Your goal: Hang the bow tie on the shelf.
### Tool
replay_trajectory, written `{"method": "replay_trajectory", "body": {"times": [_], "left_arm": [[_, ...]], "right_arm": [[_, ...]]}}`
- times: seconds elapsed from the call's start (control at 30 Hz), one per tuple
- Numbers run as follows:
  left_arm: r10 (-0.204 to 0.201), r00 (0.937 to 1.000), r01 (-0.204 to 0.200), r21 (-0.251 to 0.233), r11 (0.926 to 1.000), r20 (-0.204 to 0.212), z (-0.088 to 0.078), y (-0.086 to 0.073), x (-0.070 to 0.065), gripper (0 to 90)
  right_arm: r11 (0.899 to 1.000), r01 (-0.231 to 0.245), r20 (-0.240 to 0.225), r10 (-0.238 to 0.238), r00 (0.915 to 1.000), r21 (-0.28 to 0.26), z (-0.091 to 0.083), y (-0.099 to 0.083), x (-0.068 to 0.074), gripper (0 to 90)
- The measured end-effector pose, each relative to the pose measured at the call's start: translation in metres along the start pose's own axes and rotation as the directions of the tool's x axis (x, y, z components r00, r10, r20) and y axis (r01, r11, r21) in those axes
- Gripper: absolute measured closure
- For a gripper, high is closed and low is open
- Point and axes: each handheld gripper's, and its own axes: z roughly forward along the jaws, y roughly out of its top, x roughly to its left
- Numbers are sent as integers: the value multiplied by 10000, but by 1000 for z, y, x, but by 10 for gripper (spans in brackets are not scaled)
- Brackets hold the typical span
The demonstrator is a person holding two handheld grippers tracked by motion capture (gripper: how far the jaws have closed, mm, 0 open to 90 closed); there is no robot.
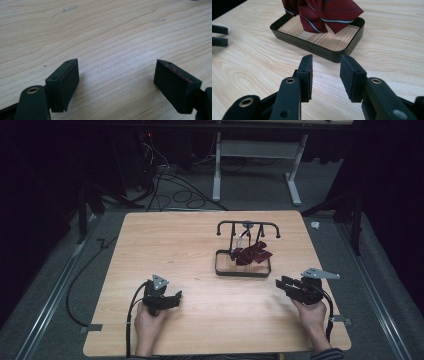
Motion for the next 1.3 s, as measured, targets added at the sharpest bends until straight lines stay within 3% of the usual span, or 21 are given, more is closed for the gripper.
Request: {"method": "replay_trajectory", "body": {"times": [0.4, 0.57, 0.9, 1.0, 1.3], "left_arm": [[1, 10000, -1, 0, 10000, 1, 0, 0, 0, 207], [2, 10000, -2, 1, 10000, 0, 0, 0, 0, 207], [2, 10000, -2, 2, 10000, -2, 0, 0, 0, 207], [11, 10000, -11, 3, 10000, -7, 0, 0, 0, 207], [8, 10000, -8, -1, 10000, -4, 0, 0, 0, 207]], "right_arm": [[9986, 323, 437, -341, 9985, 427, 16, -7, 2, 626], [9949, 705, 1070, -780, 9912, 728, 24, -13, 4, 589], [9838, 910, 1585, -1156, 9806, 1543, 41, -21, 3, 457], [9812, 1155, 1746, -1421, 9743, 1543, 42, -22, 5, 450], [9820, 1065, 1854, -1350, 9733, 1559, 43, -22, 5, 405]]}}
